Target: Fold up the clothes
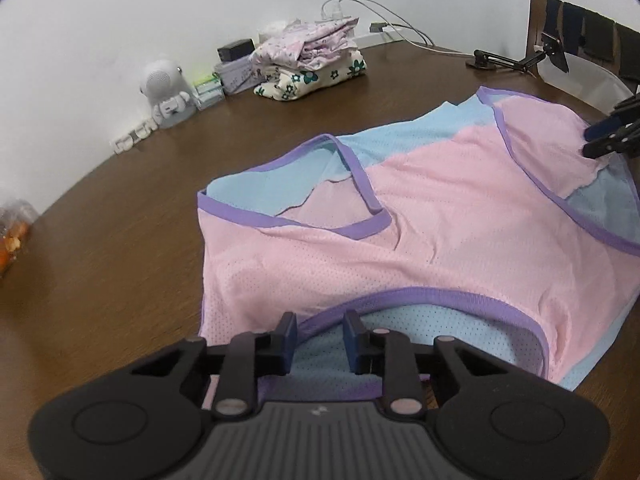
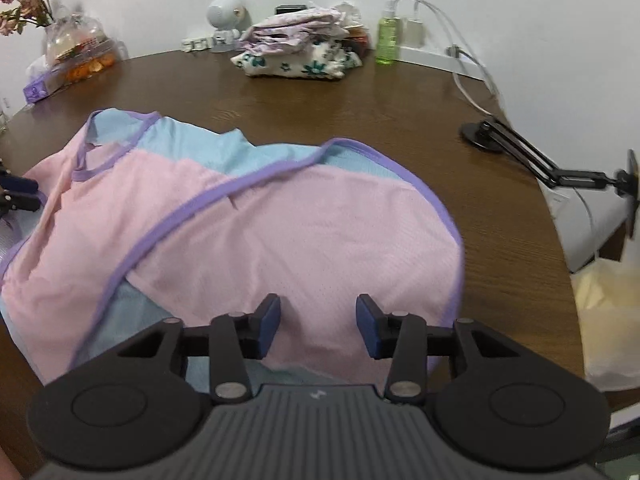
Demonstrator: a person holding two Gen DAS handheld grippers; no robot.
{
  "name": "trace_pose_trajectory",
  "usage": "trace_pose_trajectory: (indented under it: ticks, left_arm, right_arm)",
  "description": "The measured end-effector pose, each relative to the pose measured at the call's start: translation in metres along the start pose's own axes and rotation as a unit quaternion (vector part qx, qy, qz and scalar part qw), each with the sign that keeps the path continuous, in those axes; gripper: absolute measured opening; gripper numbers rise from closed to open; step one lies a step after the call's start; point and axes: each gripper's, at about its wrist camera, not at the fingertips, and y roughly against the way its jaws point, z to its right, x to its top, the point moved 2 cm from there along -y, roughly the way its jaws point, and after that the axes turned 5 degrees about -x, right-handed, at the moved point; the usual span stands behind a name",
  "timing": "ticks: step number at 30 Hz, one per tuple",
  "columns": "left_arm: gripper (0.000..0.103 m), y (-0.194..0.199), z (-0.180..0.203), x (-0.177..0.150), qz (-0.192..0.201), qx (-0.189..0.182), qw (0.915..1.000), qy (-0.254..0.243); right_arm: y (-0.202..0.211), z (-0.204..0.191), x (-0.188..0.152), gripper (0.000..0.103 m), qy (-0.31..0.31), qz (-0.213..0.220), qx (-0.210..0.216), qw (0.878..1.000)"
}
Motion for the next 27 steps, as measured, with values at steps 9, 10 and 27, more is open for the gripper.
trace_pose_trajectory:
  ticks: [9,10,27]
  left_arm:
    - [0.012,0.018,0.028,-0.022,-0.014,0.050,0.9981,-0.033]
    - [0.012,0.019,0.030,-0.024,-0.016,0.054,0.9978,-0.036]
    - [0.058,0.030,-0.047,0.046,0.020,0.062,0.9979,-0.001]
  right_arm:
    - [0.013,0.009,-0.011,0.042,-0.009,-0.040,-0.018,0.999]
    - [0.015,0.009,-0.012,0.042,-0.007,-0.045,-0.018,0.999]
    - [0.026,-0.069,0.056,0.045,0.067,0.010,0.097,0.993]
